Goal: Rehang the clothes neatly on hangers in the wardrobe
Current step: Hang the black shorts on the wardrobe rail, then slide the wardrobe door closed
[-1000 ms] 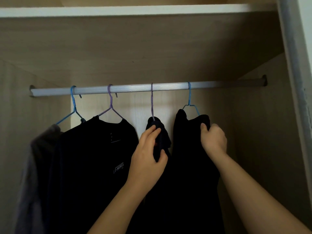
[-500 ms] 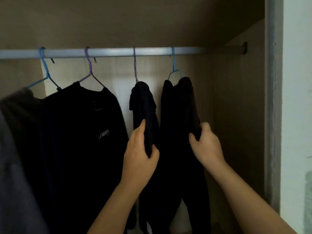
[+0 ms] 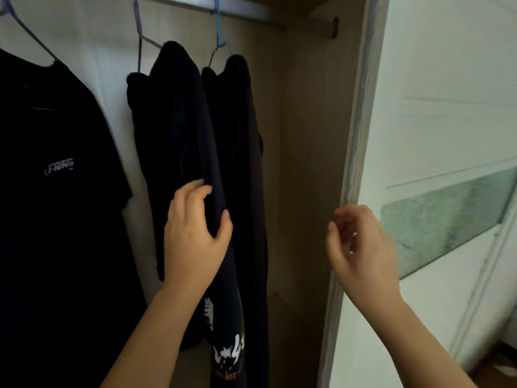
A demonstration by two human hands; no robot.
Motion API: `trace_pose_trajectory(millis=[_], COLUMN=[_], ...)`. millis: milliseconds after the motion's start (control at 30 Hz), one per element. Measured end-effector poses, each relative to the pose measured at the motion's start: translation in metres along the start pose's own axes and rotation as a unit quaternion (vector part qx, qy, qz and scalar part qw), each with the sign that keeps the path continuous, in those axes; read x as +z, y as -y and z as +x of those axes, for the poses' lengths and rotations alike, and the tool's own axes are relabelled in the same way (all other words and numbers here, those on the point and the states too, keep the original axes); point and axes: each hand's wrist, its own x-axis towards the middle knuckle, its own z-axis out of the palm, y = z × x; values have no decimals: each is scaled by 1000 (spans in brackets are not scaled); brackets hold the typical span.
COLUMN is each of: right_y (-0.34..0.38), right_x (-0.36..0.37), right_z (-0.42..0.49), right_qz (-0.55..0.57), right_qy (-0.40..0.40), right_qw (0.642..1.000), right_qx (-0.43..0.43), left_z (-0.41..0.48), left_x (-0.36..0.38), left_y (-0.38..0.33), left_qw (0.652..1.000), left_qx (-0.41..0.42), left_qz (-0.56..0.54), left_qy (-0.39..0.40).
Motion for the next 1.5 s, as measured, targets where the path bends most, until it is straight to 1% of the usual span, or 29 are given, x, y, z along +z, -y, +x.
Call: trace_pose_trajectory(millis=[67,133,200,267,367,533,700,967,1233,1367,1500], right_y=[-8,-16,-24,-27,-29,-33,-34,-16,33,64,97], right_x=[-8,-12,-15,-15,-11,-10,-12,-12,-3,5,15], right_z=[0,1,4,5,4,1,4,-2,-15,-25,-35], right_qz=[-16,-34,-58,-70,-64,-89,-97,-103,-67,-49,-17], right_qy=[-34,-47,-26,13,52,47,58,71,87,86,90], right_qw=[999,996,991,982,975,978,977,976,983,988,992], right_qx=[23,63,121,173,205,182,179,178,150,119,83], left_z=[-2,-5,-6,-6,-6,-9,-15,-34,-59,-70,-79], left_x=[2,3,3,3,2,-1,-6,-22,-60,-88,-118], left_y=[2,3,5,7,7,9,10,9,11,17,27], left_qw=[1000,1000,1000,999,999,998,997,998,997,998,998], left_qx=[-3,-6,-12,-22,-35,-44,-54,-32,-26,-9,-17], left_qz=[-7,-12,-20,-26,-33,-36,-42,-18,-22,7,45], left_qy=[-2,1,7,11,16,24,33,53,70,64,41])
